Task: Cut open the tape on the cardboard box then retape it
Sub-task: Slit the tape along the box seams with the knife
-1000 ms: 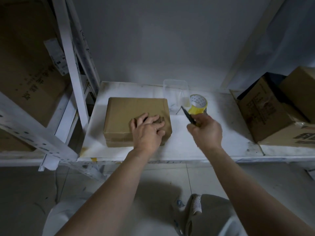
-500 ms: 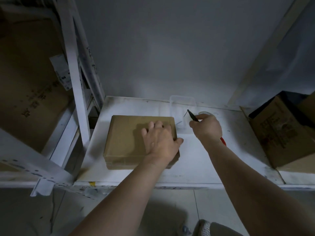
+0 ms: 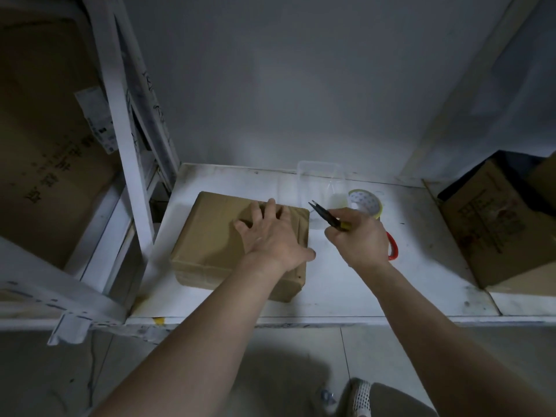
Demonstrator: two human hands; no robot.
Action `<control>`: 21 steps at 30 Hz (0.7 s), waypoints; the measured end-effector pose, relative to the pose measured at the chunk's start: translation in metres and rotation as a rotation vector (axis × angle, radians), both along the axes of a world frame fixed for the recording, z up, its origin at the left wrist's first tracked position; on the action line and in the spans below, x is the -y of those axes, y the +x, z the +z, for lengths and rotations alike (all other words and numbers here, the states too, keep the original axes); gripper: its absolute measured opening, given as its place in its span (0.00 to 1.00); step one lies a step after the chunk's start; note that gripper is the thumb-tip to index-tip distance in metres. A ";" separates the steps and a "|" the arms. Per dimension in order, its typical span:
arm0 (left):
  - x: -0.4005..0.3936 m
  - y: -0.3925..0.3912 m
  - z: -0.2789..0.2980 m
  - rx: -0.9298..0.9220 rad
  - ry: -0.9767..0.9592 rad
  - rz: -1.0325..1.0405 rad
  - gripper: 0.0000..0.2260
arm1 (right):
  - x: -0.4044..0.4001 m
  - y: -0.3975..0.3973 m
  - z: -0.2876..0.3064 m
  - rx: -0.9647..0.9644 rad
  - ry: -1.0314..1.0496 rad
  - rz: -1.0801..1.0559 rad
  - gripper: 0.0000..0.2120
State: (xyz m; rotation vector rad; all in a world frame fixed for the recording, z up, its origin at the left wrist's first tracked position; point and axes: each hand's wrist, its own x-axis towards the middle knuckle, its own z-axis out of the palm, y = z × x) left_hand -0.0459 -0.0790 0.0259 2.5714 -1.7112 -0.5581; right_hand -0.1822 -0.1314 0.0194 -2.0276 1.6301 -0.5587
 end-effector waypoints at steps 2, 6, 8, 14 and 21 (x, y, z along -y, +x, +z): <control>-0.005 -0.002 0.002 0.009 -0.036 0.001 0.40 | -0.008 -0.005 -0.002 -0.074 -0.024 0.026 0.16; -0.013 -0.007 0.001 0.000 -0.096 0.010 0.34 | -0.013 -0.006 -0.003 -0.181 -0.050 0.037 0.16; -0.015 -0.007 -0.001 -0.009 -0.119 0.016 0.34 | -0.013 -0.004 -0.002 -0.213 -0.060 0.043 0.17; -0.016 -0.005 -0.003 -0.024 -0.142 0.026 0.33 | -0.011 0.001 -0.009 -0.197 -0.061 0.058 0.17; -0.017 -0.005 -0.004 -0.038 -0.154 0.031 0.33 | -0.006 0.007 -0.016 -0.197 -0.067 0.052 0.17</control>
